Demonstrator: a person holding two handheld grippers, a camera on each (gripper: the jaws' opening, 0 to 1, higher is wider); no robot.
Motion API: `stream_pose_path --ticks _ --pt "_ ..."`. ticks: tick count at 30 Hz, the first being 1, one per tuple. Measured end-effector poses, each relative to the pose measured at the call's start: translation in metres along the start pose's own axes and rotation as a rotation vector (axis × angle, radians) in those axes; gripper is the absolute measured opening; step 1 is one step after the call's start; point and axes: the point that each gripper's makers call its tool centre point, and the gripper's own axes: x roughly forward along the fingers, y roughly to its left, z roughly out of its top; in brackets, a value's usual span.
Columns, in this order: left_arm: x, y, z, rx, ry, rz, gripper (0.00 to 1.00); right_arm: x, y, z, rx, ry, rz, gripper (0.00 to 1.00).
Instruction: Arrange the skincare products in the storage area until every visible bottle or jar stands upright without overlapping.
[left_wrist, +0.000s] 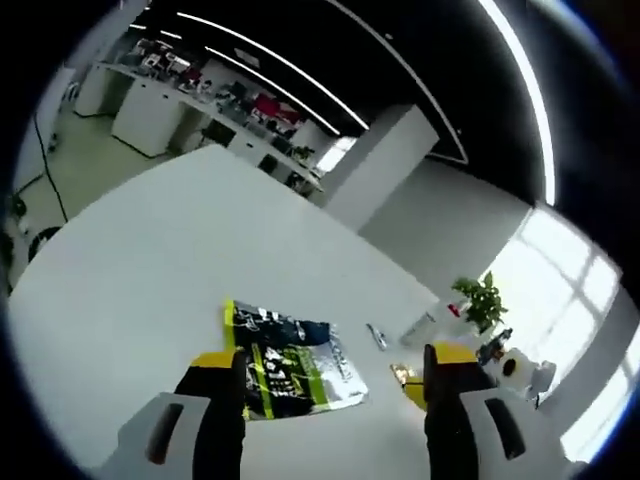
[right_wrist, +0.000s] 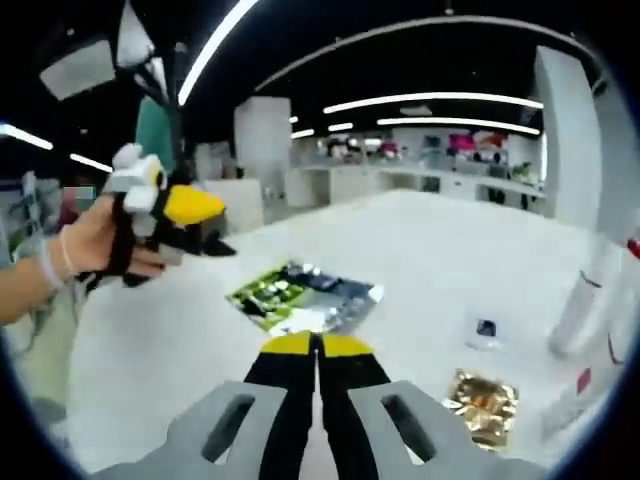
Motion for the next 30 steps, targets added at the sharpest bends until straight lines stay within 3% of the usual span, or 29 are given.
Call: stream_pose_path --ticks 6,12,13,18,23,30 --pt "0.000 0.009 -0.005 -0.020 0.012 0.033 0.73 0.028 -0.008 0.004 0.015 0.037 -0.023 0.00" --pt "0.000 0.011 -0.013 -0.072 0.031 0.051 0.80 0.031 -0.005 -0.025 0.020 0.158 -0.075 0.00" --pt "-0.001 0.010 -0.013 -0.078 0.033 0.049 0.80 0.031 -0.006 -0.023 0.016 0.136 -0.076 0.00" --pt "0.000 0.009 -0.022 -0.122 0.074 0.051 0.90 0.029 -0.006 -0.021 0.005 0.160 -0.056 0.00" --pt "0.000 0.004 -0.028 -0.116 0.092 0.057 0.87 0.034 -0.008 -0.020 -0.052 0.159 -0.067 0.00" --pt "-0.002 -0.008 -0.039 -0.157 0.121 0.026 0.82 0.033 -0.010 -0.022 0.012 0.121 -0.038 0.00"
